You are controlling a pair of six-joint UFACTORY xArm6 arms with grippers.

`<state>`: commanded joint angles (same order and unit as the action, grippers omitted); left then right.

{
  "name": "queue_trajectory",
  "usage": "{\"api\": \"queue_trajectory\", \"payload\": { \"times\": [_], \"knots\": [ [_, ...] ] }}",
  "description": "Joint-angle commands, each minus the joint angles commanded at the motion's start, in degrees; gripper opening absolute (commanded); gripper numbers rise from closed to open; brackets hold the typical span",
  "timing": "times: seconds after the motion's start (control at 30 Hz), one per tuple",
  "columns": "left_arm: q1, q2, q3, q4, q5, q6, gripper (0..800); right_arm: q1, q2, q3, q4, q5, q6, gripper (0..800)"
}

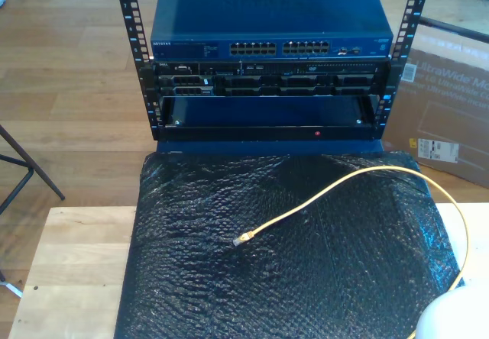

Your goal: Grab the cable and plug it in

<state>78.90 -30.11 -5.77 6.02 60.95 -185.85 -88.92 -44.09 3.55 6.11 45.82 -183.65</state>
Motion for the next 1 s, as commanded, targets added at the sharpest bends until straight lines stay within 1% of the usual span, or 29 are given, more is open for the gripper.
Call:
{"api": "queue_trajectory", "payload": {
  "times": [0.73, 1.0],
  "knots": [
    [0.0, 0.0, 0.0, 0.0, 0.0, 0.0, 800, 0.0, 0.0, 0.1, -0.1, 0.0, 0.0, 798],
    [0.0, 0.0, 0.0, 0.0, 0.0, 0.0, 800, 0.0, -0.5, -0.7, 0.1, 0.6, 0.1, 797]
  ]
}}
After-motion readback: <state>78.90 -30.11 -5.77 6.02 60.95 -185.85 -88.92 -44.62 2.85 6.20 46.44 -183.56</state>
